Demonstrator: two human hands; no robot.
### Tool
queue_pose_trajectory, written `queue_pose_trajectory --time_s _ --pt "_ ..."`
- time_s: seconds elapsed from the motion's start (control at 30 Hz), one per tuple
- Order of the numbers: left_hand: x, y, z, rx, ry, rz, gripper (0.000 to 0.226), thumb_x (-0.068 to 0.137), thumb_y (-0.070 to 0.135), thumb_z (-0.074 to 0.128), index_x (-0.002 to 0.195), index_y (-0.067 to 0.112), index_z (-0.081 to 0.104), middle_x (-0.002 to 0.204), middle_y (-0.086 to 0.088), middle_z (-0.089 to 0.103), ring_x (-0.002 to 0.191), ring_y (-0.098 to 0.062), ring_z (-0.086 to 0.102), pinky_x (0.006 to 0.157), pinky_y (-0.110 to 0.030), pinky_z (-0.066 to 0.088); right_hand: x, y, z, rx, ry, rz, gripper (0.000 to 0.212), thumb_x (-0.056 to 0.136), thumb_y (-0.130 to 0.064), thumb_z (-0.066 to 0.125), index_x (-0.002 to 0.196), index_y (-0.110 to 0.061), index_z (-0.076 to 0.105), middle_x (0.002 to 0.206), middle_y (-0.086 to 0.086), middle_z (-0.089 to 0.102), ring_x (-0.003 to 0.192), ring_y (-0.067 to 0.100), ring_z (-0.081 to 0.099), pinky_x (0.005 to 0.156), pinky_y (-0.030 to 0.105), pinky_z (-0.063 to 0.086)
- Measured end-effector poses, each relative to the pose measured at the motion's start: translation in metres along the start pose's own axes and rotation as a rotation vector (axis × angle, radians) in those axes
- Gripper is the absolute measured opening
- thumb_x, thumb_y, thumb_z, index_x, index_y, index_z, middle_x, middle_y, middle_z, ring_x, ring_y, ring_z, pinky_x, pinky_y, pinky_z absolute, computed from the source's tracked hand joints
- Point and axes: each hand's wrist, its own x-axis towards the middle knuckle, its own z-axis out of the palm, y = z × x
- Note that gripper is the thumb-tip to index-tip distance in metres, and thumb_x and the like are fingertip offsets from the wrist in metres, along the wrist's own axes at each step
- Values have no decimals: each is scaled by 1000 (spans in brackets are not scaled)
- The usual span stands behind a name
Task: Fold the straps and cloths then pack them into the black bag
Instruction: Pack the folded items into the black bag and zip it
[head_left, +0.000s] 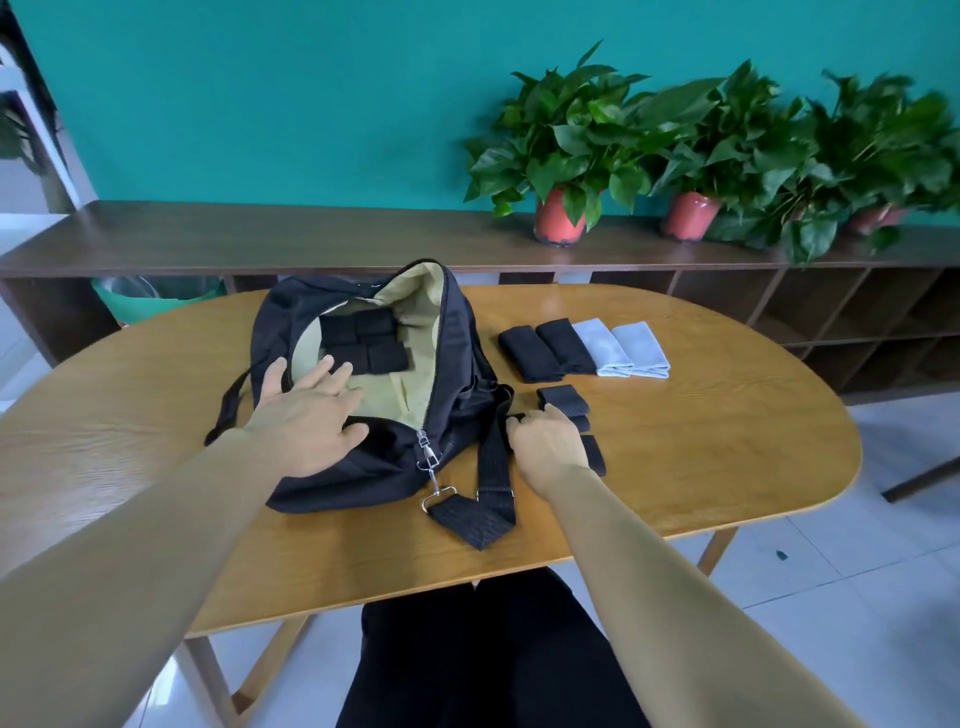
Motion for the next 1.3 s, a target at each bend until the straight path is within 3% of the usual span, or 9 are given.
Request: queue_pose_trajectory --time_s 0.1,0.23,0.37,0.47,0.57,0.77,0.93,1.17,1.3 --pt "0 -3 -3 10 0 -11 54 101 48 22 151 28 23 162 1 -2 148 -16 -9 114 -56 -8 -4 -5 -1 -1 58 84 27 45 -5 84 64 -13 66 59 3 64 64 20 62 79 27 51" --pt "3 -10 -3 15 2 -21 52 101 47 20 150 28 25 162 1 -1 148 -16 -9 115 -56 -8 -14 -10 7 44 230 115 38 36 7 77 72 -2 66 66 12 64 66 28 63 62 31 52" --pt "8 -18 -3 -5 -5 -30 51 102 45 17 149 28 27 162 1 1 148 -17 -7 115 -56 -9 -20 -13 -8 110 420 155 24 54 8 64 70 -9 61 66 5 62 62 21 63 50 26 45" --pt "13 -24 -5 -41 -13 -36 50 102 42 16 147 27 32 162 0 4 148 -18 -7 114 -56 -11 -22 -10 -20 135 525 190 18 70 4 50 70 -11 60 69 2 66 66 18 67 47 24 40" --pt "17 -33 -5 -73 -8 -40 50 102 41 15 141 28 42 161 1 10 148 -17 -8 113 -57 -13 -17 -9 -35 164 635 212 32 78 -4 36 79 -8 67 85 6 73 77 19 71 50 24 42" --pt "23 -50 2 -102 -7 -36 49 101 45 16 133 30 51 161 0 6 148 -20 -7 111 -58 -13 32 -42 -61 154 837 42 29 82 -5 45 97 -6 70 100 8 72 92 20 70 61 28 52" --pt "32 -67 14 -89 10 -22 46 100 49 22 126 29 55 162 -1 6 148 -22 -8 111 -60 -12 82 -98 -63 161 803 -65 32 73 -1 50 97 -7 70 94 8 71 84 20 68 58 27 48" --pt "40 -82 34 -132 107 -7 51 96 57 26 128 31 56 162 5 2 147 -16 -15 109 -56 -19 133 -147 -35 78 480 -100 23 57 -2 47 74 -9 62 67 4 59 66 22 61 49 28 38" --pt "42 -86 36 -139 154 13 77 80 68 5 125 32 57 161 6 1 146 -14 -18 105 -53 -25 151 -160 -33 32 366 -91 24 53 2 42 68 -11 56 61 3 53 59 21 55 47 27 31"
